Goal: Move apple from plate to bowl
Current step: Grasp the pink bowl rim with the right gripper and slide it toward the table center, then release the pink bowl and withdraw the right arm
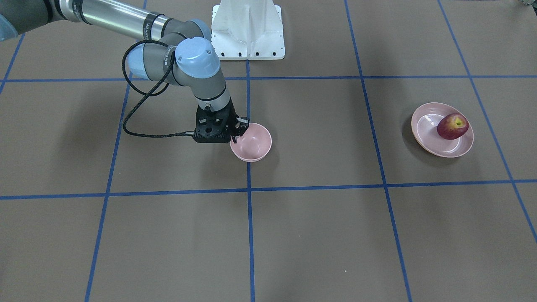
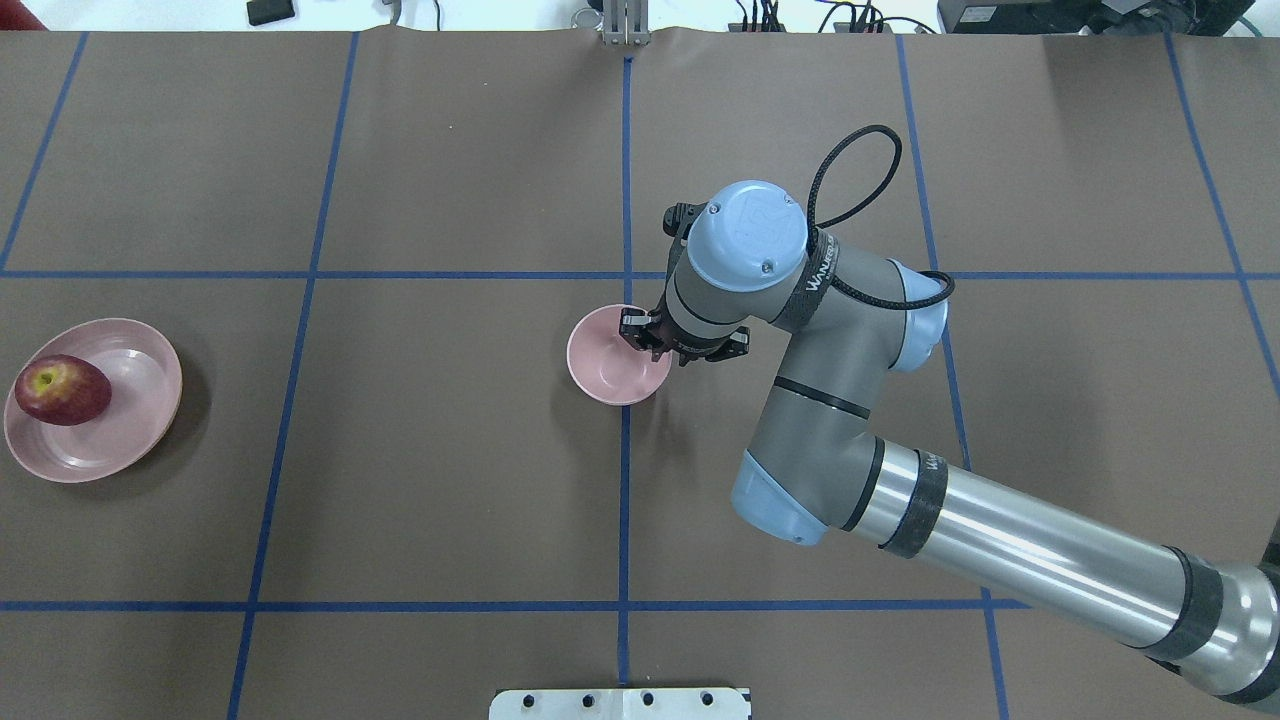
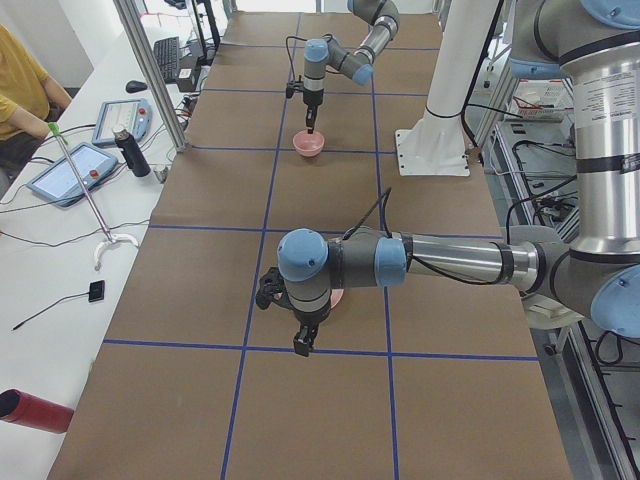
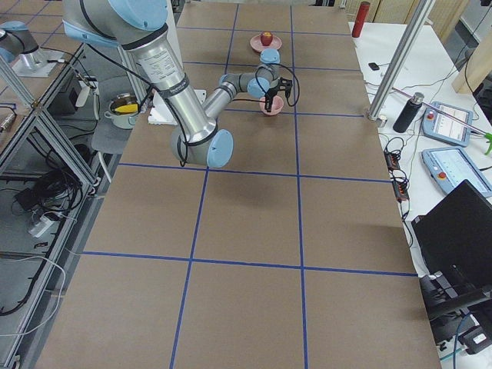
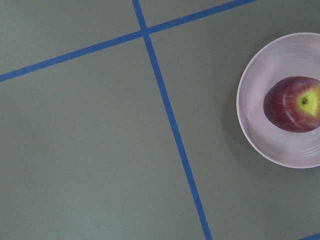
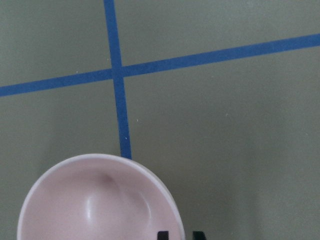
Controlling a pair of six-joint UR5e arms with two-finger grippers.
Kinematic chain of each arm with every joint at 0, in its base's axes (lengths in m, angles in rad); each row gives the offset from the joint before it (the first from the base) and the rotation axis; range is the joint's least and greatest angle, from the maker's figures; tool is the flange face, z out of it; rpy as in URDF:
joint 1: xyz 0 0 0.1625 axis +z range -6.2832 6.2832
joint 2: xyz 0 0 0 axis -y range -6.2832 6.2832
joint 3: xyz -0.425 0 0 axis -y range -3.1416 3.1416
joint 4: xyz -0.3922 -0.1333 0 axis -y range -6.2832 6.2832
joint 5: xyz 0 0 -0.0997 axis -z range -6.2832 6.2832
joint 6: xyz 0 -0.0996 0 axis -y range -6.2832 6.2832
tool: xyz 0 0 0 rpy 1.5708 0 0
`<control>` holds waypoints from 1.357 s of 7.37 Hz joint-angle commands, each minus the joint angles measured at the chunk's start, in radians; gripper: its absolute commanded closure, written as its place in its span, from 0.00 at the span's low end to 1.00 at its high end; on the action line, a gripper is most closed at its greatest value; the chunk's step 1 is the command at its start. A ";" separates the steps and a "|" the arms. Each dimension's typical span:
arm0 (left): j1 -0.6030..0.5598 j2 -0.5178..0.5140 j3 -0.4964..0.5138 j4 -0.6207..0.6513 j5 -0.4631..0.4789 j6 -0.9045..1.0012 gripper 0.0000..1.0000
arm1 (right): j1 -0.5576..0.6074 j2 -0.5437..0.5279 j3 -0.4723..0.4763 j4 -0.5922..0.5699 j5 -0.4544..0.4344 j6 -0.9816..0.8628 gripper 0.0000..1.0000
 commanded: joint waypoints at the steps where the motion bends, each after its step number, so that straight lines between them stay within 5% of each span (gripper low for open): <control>1: 0.002 -0.020 0.000 -0.001 0.000 -0.003 0.01 | 0.070 -0.005 0.071 -0.066 0.025 -0.041 0.00; 3: 0.002 -0.081 0.003 0.001 -0.001 -0.005 0.01 | 0.248 -0.068 0.173 -0.165 0.171 -0.244 0.00; 7: 0.009 -0.068 -0.014 -0.065 -0.049 -0.007 0.01 | 0.642 -0.308 0.166 -0.169 0.422 -0.871 0.00; 10: 0.075 -0.066 -0.017 -0.196 -0.063 -0.277 0.01 | 0.871 -0.502 0.159 -0.250 0.463 -1.395 0.00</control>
